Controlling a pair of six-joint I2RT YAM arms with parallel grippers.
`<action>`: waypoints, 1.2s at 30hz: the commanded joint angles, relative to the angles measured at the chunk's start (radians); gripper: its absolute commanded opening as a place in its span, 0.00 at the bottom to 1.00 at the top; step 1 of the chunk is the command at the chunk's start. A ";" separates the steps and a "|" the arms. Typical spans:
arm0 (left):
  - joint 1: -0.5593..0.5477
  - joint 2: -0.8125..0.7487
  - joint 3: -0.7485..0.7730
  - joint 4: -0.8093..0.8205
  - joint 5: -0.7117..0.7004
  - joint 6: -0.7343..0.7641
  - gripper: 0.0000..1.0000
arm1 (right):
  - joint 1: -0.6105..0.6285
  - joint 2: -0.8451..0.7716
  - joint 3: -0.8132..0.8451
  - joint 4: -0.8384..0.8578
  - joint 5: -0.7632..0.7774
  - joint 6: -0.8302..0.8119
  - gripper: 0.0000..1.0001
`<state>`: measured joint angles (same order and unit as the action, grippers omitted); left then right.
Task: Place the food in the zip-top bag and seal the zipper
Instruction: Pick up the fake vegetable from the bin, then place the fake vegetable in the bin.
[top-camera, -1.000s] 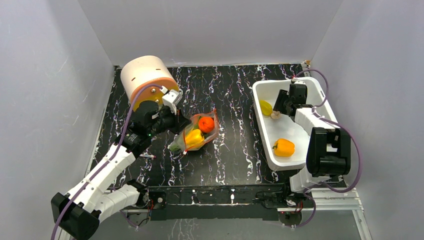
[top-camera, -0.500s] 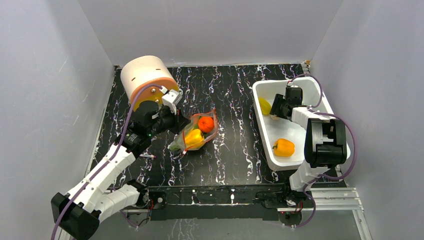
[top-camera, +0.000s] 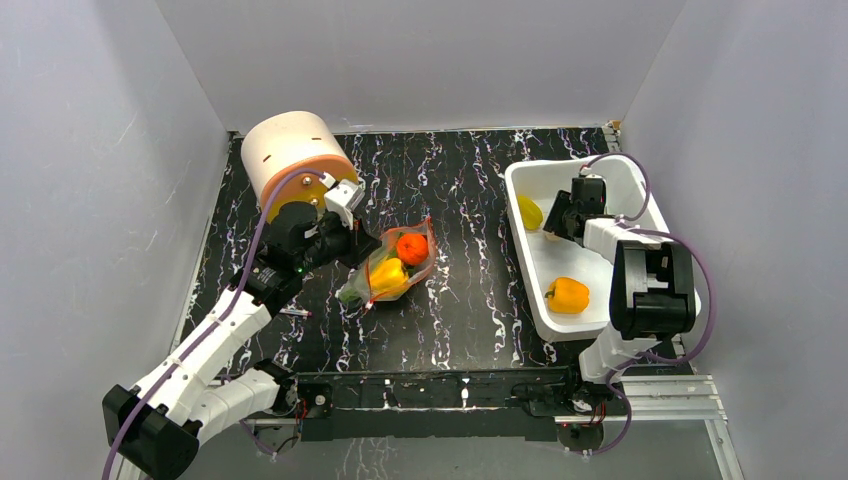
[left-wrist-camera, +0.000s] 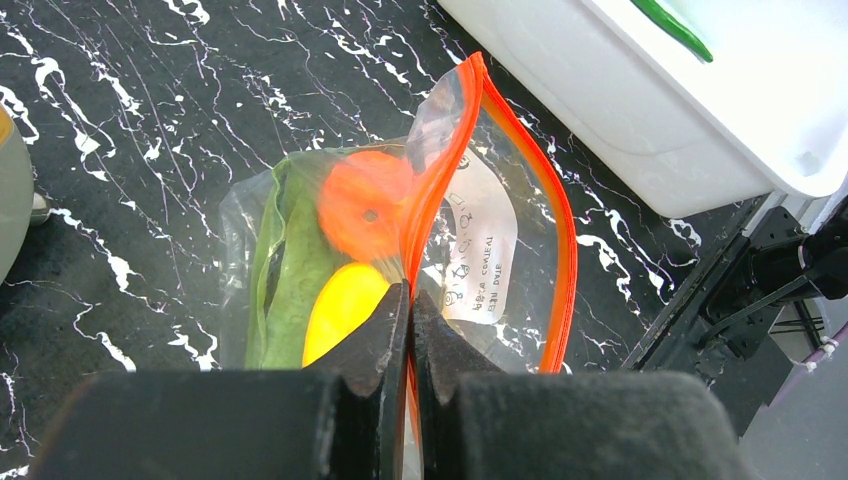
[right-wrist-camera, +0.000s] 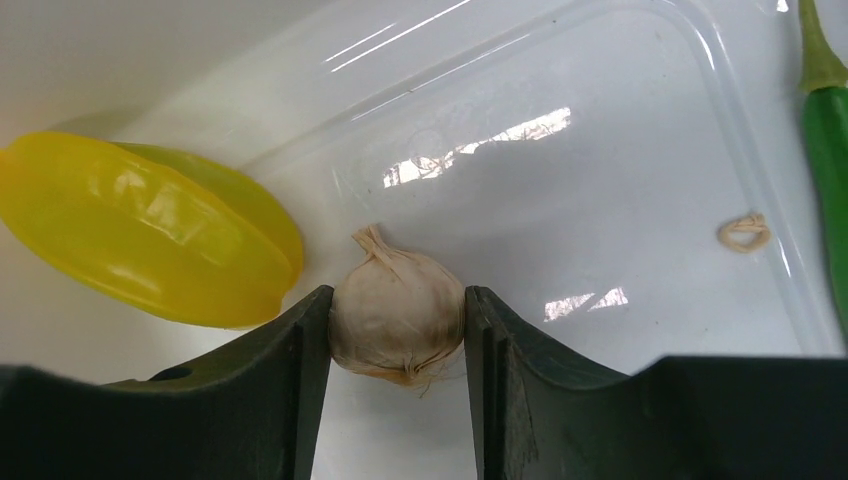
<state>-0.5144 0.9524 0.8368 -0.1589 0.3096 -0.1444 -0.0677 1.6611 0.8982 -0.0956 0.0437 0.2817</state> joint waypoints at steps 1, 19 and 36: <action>-0.002 -0.016 -0.008 0.020 0.008 0.012 0.00 | -0.004 -0.084 -0.002 0.010 0.054 0.043 0.41; -0.002 -0.004 -0.024 0.044 0.003 -0.011 0.00 | 0.044 -0.335 0.104 -0.151 0.010 0.064 0.40; -0.001 0.075 0.055 0.101 -0.063 -0.123 0.00 | 0.342 -0.547 0.139 -0.203 -0.075 0.116 0.40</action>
<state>-0.5144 1.0077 0.8295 -0.0826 0.2764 -0.2398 0.2073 1.1679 0.9932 -0.3408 0.0093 0.3618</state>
